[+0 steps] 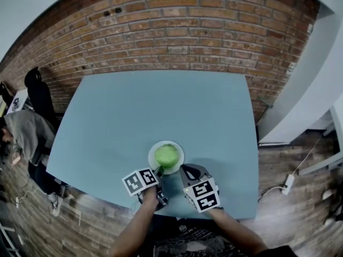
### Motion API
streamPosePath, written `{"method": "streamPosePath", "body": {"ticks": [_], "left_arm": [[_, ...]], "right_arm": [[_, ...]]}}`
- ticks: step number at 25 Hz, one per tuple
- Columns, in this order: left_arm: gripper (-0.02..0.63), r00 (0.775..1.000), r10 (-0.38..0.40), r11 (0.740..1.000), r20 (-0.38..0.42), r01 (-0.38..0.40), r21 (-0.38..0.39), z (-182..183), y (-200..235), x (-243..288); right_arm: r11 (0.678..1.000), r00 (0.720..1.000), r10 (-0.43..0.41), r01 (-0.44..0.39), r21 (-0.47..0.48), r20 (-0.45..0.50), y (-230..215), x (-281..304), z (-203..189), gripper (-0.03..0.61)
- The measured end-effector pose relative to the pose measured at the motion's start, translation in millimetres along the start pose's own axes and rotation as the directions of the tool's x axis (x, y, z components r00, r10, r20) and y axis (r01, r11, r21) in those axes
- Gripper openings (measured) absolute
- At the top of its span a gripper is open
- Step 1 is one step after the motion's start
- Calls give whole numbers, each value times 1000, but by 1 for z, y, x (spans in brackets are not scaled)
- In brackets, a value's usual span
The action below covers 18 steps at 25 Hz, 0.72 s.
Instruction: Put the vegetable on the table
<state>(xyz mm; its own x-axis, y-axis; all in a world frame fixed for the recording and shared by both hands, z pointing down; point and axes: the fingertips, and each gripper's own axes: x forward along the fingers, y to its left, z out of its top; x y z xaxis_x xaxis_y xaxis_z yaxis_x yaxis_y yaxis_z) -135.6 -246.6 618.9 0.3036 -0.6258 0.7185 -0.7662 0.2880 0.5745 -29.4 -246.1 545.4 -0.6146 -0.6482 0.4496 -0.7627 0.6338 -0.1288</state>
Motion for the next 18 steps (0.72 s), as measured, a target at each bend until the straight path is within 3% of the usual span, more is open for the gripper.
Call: {"method": "streamPosePath", "body": {"ticks": [6,18], "left_arm": [[107,996,77,992,37,-80,95,-1,-1,-4],[126,989,142,969,30,-145,198,-5,2,-6]], "right_arm": [[1000,1000,9,-9,2,-9,0,-4,-5,9],[999,999,40,-39,28,-10,12,-5,-11,9]]}}
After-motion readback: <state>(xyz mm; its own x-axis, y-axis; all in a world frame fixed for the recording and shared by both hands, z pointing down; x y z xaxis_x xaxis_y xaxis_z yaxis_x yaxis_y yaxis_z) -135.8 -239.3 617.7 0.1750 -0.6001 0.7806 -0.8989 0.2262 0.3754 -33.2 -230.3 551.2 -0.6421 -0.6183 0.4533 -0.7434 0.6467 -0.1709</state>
